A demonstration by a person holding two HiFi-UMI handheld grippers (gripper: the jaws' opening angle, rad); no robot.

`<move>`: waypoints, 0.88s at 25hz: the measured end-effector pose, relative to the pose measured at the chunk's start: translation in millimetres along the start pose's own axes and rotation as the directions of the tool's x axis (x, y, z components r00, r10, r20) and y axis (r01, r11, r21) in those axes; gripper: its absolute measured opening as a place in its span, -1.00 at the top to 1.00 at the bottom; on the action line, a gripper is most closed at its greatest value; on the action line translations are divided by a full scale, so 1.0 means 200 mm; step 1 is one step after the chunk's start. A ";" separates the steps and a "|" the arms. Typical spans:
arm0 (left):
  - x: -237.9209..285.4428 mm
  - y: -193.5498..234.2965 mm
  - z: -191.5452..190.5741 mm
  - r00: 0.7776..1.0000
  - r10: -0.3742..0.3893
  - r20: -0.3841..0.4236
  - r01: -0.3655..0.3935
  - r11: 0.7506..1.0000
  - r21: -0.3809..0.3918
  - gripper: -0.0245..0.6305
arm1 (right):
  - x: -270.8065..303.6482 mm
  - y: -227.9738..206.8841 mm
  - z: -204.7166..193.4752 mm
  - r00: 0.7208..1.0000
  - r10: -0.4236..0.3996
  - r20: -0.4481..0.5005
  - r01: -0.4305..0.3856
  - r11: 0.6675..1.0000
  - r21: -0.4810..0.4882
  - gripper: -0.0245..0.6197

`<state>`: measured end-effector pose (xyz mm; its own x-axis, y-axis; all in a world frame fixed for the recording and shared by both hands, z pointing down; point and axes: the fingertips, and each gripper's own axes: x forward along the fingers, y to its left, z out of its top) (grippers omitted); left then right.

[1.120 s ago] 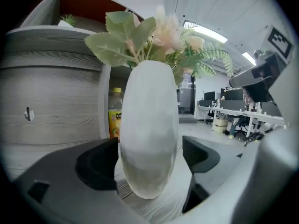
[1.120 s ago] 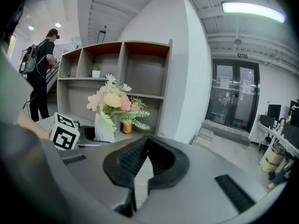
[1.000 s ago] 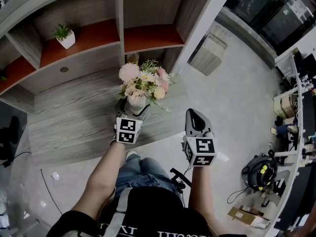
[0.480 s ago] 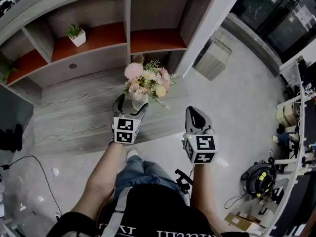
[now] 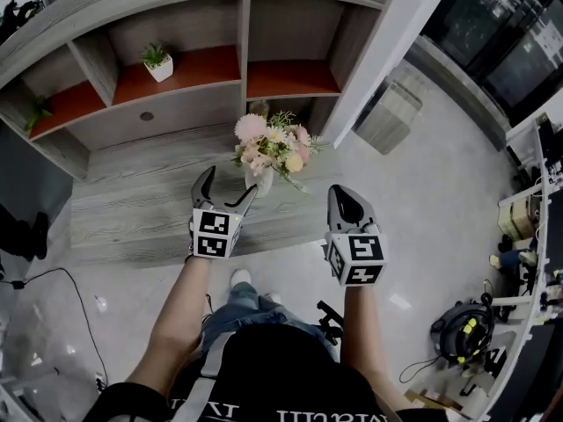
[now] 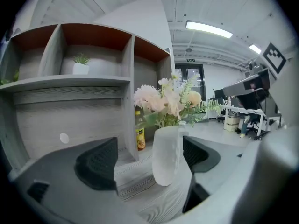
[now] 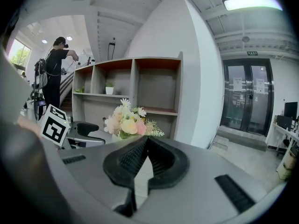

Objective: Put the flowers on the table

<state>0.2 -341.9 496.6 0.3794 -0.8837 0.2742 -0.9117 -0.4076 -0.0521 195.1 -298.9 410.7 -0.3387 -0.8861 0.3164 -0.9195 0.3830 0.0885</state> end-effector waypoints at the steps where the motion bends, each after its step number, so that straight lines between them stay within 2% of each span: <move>1: -0.02 0.01 0.01 1.000 0.005 0.002 -0.005 1.000 0.000 -0.37 | 0.00 0.00 0.02 1.000 0.003 0.008 -0.003 1.000 0.000 0.88; 12: -0.12 0.17 0.24 0.996 0.043 0.074 -0.045 0.999 0.025 -0.37 | 0.06 -0.02 0.18 0.996 0.001 0.091 -0.002 1.000 0.017 0.88; 16: -0.16 0.21 0.35 0.989 0.058 0.137 -0.063 0.998 0.032 -0.34 | 0.07 -0.03 0.23 0.993 0.000 0.115 -0.001 1.000 0.014 0.88; 19: -0.20 0.26 0.44 0.977 0.088 0.194 -0.097 0.994 0.041 -0.07 | 0.08 -0.05 0.24 0.992 -0.008 0.125 0.006 1.000 0.017 0.88; 22: -0.23 0.30 0.51 0.961 0.129 0.243 -0.152 0.985 0.078 0.33 | 0.08 -0.07 0.26 0.991 -0.011 0.137 0.009 1.000 0.018 0.88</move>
<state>-55.7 -349.8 382.7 0.2852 -0.9582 0.0234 -0.9437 -0.2849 -0.1682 191.8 -332.5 365.0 -0.3524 -0.9178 0.1832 -0.9260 0.3703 0.0740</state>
